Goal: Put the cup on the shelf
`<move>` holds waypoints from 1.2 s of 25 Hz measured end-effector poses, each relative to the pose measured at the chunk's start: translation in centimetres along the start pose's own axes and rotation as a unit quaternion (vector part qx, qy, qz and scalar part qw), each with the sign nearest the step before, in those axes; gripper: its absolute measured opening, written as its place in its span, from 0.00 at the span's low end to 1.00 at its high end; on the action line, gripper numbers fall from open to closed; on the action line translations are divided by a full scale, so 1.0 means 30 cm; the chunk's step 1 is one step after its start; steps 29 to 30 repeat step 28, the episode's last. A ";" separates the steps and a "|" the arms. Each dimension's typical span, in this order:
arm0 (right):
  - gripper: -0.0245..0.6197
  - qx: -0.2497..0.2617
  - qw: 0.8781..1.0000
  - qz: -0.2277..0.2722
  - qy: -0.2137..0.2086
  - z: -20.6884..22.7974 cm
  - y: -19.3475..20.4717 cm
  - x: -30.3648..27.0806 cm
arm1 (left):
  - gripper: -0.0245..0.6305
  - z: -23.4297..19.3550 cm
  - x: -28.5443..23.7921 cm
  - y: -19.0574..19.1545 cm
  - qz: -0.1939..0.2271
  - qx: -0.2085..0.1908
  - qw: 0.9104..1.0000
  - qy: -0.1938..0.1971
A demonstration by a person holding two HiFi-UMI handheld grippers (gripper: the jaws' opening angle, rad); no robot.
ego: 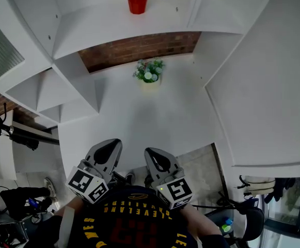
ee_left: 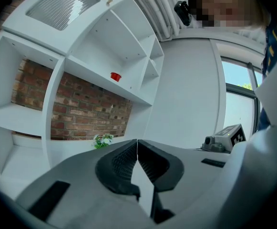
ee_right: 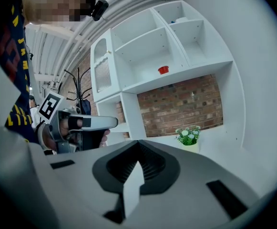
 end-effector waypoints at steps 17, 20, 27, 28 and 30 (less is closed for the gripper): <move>0.03 -0.012 1.000 -0.004 0.007 0.007 0.013 -0.011 | 0.04 -0.033 0.005 0.020 -0.010 0.013 1.000 -0.008; 0.03 -0.012 1.000 -0.007 0.009 0.008 0.013 -0.016 | 0.04 -0.042 0.006 0.024 -0.011 0.015 1.000 -0.011; 0.03 -0.020 1.000 -0.011 0.007 0.017 0.035 -0.029 | 0.04 -0.061 -0.009 0.038 -0.016 0.023 1.000 -0.014; 0.03 -0.021 1.000 -0.011 0.008 0.020 0.036 -0.030 | 0.04 -0.063 -0.012 0.038 -0.016 0.024 0.999 -0.014; 0.03 -0.021 1.000 -0.011 0.008 0.020 0.036 -0.030 | 0.04 -0.063 -0.012 0.038 -0.016 0.024 0.999 -0.014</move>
Point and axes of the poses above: the fingertips, and each gripper's own axes: x backward along the fingers, z to its right, y out of its underside, the point moved 6 cm from there along x, backward along the fingers, and after that the axes turned 7 degrees about -y, right-handed, at the moved point
